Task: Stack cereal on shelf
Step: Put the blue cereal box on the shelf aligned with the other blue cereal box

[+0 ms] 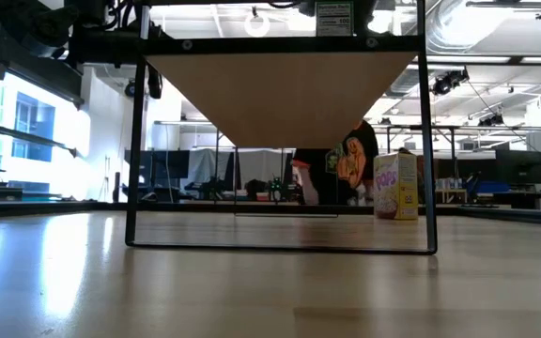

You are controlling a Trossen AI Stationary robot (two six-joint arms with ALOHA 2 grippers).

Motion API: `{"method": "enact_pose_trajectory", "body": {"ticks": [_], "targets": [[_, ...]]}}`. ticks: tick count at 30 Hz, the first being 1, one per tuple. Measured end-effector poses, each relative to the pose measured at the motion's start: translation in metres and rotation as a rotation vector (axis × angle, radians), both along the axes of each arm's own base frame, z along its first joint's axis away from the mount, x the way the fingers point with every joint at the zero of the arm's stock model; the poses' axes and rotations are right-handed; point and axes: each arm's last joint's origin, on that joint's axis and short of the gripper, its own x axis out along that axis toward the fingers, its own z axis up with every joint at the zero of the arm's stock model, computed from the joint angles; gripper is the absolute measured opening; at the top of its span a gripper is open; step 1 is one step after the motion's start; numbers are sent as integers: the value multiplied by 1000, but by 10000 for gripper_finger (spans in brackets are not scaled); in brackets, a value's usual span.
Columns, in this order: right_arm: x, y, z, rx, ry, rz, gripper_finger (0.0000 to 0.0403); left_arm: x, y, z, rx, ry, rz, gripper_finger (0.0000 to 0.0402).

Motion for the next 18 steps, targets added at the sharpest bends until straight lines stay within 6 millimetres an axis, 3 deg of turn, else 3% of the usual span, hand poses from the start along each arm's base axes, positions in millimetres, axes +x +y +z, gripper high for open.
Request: {"method": "enact_pose_trajectory", "body": {"ticks": [13,18], "targets": [[12,-5,-9,6,-20,-72,142,0,0,0,1,1,0,1],[16,-6,-7,-18,-65,-69,176,0,0,0,23,6,2,1]]}}
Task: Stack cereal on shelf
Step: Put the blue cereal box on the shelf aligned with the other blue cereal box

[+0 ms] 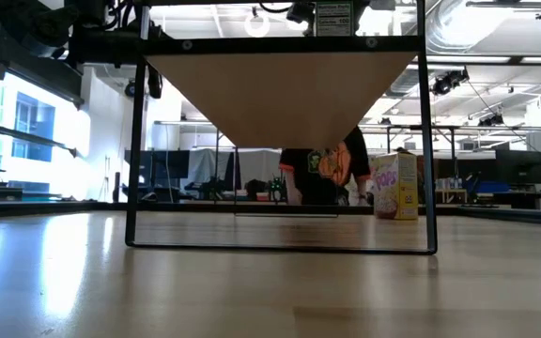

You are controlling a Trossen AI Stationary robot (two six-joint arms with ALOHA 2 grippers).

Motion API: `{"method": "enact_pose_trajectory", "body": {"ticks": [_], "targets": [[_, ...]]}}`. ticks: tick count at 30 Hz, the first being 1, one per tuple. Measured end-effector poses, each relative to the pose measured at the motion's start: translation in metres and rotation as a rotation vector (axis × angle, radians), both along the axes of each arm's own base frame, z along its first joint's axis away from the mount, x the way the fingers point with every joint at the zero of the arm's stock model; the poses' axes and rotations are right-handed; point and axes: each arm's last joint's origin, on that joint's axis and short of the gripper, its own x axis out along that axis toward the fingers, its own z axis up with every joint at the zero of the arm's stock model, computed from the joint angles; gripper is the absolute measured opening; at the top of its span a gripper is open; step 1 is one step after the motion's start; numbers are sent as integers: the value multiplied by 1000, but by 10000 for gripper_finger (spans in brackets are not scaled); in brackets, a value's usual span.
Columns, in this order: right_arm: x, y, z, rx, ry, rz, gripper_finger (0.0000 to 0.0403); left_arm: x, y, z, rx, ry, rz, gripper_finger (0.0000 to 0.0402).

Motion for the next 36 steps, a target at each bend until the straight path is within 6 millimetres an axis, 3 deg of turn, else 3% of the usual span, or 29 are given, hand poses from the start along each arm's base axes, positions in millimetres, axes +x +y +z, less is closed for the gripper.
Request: {"method": "enact_pose_trajectory", "body": {"ticks": [11,18,28,36], "targets": [[0,0,0,9,-6,4,263,0,0,0,1,2,-17,1],[-2,0,3,8,-18,34,268,0,0,0,2,2,-16,1],[-24,-1,32,-71,-124,25,268,0,0,0,2,2,-16,1],[-42,16,36,-107,-4,113,255,0,0,0,1,2,-15,1]]}}
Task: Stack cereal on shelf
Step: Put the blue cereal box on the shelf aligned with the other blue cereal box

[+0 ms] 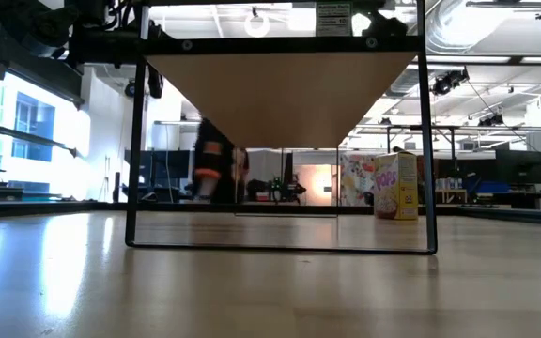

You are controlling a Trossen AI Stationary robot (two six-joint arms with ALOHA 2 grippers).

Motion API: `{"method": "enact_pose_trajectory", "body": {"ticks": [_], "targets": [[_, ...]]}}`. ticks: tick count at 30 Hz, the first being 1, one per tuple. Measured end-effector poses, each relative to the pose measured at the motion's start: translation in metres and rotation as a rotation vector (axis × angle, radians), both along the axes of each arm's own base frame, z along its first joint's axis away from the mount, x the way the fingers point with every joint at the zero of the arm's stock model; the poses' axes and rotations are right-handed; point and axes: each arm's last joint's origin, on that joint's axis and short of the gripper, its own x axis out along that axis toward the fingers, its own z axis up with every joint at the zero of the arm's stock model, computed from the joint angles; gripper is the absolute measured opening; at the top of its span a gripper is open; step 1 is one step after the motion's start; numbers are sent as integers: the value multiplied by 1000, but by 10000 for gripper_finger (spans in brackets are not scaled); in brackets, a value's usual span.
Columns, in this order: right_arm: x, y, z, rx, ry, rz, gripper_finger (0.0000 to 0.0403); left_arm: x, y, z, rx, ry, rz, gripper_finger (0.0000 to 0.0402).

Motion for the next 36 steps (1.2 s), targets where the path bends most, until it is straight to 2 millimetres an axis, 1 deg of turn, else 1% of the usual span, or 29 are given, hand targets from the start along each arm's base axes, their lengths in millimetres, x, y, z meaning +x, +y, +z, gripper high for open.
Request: {"method": "enact_pose_trajectory", "body": {"ticks": [3,5,7,10,11,12,14,17,19,21,23,25,27,32,36], "targets": [[-8,10,-10,19,86,36,216,0,0,0,-1,0,0,1],[-16,17,-19,37,124,45,172,0,0,0,-1,0,0,1],[-28,26,-32,60,142,35,118,0,0,0,-1,0,0,1],[-46,39,-55,91,56,-22,30,0,0,0,-2,0,2,1],[-51,44,-63,104,-5,-44,16,0,0,0,-2,-1,3,1],[-54,48,-71,113,-83,-63,12,0,0,0,-2,-1,3,1],[-57,53,-87,135,-248,-103,19,0,0,0,-4,-1,4,1],[-53,53,-113,163,-463,-150,9,0,0,0,-27,-7,14,1],[-47,51,-129,166,-568,-166,3,0,1,0,-29,-8,20,1],[-41,48,-138,167,-651,-194,5,0,1,0,-30,-8,22,1],[-38,44,-146,157,-674,-212,2,0,1,0,-33,-9,22,1],[-37,40,-149,132,-682,-242,1,0,1,0,-37,-10,21,1],[-37,36,-148,110,-686,-267,1,0,1,0,-38,-10,23,1],[-36,29,-137,79,-711,-272,0,0,1,0,-49,-9,25,1],[-35,28,-135,77,-717,-271,0,0,1,-1,-51,-6,25,1]]}}
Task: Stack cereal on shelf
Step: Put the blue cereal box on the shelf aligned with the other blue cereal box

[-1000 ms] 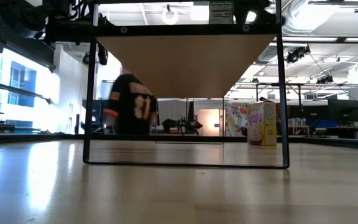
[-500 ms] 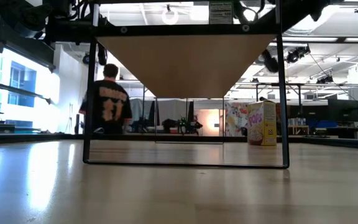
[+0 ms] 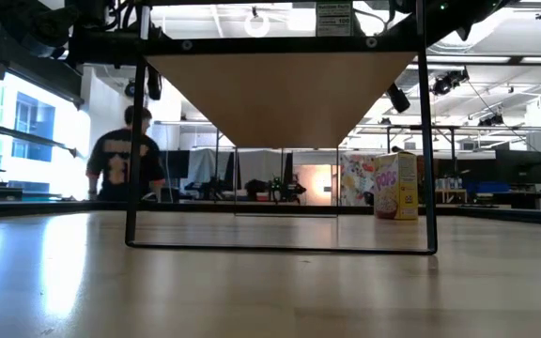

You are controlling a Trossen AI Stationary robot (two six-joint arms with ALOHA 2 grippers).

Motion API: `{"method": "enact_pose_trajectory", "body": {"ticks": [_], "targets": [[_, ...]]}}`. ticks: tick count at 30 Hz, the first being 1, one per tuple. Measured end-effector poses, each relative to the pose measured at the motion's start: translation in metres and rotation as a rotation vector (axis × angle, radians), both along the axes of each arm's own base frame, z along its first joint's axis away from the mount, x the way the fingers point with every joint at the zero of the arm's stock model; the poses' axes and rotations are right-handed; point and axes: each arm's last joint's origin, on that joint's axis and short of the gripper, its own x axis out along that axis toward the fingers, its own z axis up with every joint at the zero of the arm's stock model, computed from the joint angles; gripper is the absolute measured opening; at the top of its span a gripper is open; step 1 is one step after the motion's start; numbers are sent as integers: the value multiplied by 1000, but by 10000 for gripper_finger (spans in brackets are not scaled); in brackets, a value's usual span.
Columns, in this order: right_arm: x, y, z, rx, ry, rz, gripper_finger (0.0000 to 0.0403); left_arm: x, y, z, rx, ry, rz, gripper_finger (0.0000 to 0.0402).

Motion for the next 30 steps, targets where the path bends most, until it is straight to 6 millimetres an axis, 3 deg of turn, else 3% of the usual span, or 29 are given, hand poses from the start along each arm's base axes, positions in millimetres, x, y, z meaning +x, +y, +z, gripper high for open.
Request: {"method": "enact_pose_trajectory", "body": {"ticks": [15,30], "targets": [[4,14,0,48,-17,80,0,0,0,-2,0,19,1,1],[12,14,0,52,-67,130,0,0,0,-2,1,19,1,1]]}}
